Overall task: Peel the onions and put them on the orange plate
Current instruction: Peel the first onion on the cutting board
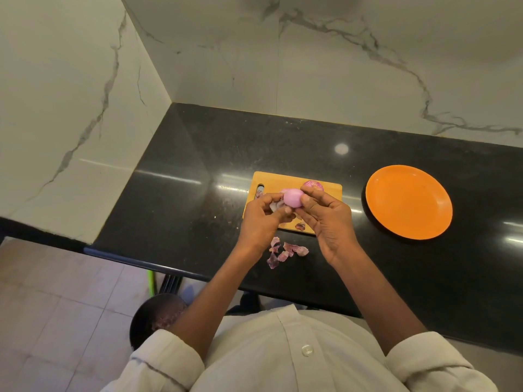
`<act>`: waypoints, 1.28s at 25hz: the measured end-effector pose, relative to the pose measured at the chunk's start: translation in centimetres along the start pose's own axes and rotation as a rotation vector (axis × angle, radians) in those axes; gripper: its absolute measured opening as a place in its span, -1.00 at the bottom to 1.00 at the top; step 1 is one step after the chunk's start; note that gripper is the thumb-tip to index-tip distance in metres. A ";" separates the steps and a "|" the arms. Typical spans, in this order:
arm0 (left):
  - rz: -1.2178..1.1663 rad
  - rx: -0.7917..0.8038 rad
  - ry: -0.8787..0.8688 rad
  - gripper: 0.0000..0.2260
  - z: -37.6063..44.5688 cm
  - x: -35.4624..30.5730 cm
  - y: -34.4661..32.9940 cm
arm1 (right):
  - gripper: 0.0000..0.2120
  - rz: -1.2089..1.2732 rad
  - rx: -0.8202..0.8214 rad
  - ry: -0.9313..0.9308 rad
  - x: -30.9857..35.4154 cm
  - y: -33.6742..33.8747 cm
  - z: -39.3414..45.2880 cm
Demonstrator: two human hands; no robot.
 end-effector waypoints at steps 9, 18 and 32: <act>0.266 -0.036 -0.094 -0.83 0.2 -0.8 1.0 | -0.75 -0.119 0.066 -0.025 -0.4 -0.6 0.2; 0.034 0.046 -0.053 -0.82 0.4 -0.2 0.4 | -0.80 -0.110 0.004 -0.117 -1.4 0.1 0.4; -0.577 -0.166 0.447 -0.91 -0.8 4.2 0.1 | -0.72 -0.044 0.141 -0.151 -1.9 -0.5 0.7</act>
Point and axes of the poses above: each hand's wrist, its own z-axis towards the middle knuckle, its own y-axis out of the back of the hand, x = y × z, the point moved 8 cm from there along z, towards the middle knuckle, and after that the axes turned 1 degree about -y, right-handed, at the moved point
